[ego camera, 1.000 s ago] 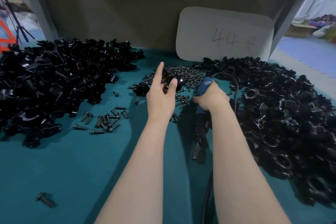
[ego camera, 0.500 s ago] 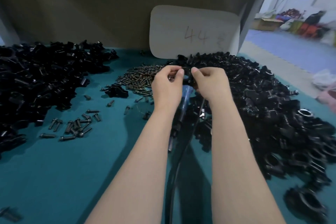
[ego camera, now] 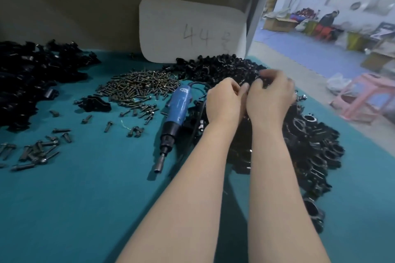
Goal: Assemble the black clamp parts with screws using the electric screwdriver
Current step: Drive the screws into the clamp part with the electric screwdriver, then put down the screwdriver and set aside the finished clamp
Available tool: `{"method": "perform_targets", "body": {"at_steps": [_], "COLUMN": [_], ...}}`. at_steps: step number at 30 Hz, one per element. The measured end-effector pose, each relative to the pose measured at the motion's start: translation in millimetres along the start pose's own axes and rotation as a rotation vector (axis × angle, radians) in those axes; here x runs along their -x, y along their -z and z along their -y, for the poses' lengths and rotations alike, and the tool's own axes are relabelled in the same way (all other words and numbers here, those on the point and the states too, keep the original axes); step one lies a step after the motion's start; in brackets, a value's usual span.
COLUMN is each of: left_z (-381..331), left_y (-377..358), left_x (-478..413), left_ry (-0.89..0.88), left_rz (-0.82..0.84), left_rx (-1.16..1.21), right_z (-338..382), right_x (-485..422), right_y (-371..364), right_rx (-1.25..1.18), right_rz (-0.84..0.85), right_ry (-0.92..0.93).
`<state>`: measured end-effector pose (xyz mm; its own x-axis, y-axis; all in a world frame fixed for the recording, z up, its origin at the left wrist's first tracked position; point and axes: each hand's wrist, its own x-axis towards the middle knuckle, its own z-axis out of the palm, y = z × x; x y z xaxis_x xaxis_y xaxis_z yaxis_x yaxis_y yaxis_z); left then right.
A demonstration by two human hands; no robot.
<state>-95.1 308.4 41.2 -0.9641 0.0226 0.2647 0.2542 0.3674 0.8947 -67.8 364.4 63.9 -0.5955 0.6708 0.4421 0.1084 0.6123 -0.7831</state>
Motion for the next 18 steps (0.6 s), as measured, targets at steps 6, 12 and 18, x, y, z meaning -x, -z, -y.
{"method": "perform_targets", "body": {"at_steps": [6, 12, 18], "left_z": [37, 107, 142], "left_y": [80, 201, 263], "left_x": [-24, -27, -19], "left_ry": [0.154, 0.375, 0.492], "left_rz": [-0.313, -0.791, -0.938], "left_rx": [0.311, 0.627, 0.707], "right_z": [54, 114, 133], "right_x": [39, 118, 151], "right_y": [-51, -145, -199], "right_rx": [-0.222, -0.142, 0.351], "right_rz": [0.199, 0.783, 0.991], "right_ry": [0.18, 0.341, 0.299]}}
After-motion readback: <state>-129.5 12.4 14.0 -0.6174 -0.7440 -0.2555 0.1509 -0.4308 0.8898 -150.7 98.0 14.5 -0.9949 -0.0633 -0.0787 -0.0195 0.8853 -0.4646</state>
